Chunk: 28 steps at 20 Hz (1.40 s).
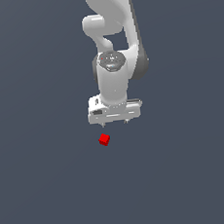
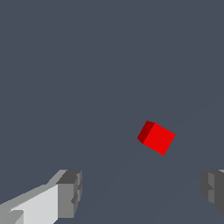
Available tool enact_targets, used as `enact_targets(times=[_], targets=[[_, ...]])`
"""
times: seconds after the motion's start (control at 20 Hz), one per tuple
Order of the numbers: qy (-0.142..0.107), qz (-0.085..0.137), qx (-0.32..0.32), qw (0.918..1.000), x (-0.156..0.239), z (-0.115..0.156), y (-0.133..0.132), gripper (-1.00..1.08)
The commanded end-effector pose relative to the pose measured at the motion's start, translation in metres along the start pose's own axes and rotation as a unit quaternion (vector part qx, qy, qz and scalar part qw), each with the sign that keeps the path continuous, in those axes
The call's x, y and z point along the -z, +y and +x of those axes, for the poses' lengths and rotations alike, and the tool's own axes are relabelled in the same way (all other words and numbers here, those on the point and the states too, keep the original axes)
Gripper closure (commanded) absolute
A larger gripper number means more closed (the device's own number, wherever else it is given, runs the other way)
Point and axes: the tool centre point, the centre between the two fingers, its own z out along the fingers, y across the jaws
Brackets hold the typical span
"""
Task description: Pick up the red cube and move it to a goal position.
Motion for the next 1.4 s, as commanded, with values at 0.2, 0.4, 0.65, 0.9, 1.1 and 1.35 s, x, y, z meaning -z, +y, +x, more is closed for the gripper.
enact_targets(times=[0.2,0.4,0.65,0.9,1.1,1.35], targets=[[0.0,0.0,-0.008,1.0,-0.004,0.0,0.002,-0.92],[0.0,0.001,-0.031,0.9995,-0.016,0.002,0.007,-0.92],[-0.001,0.002,-0.084,0.9964,-0.044,0.004,0.019,-0.92],[-0.001,0.005,-0.16,0.9871,-0.084,0.004,0.036,-0.92],[-0.001,0.007,-0.209,0.9778,-0.111,0.003,0.047,-0.92],[-0.001,0.009,-0.247,0.969,-0.131,0.002,0.056,-0.92]])
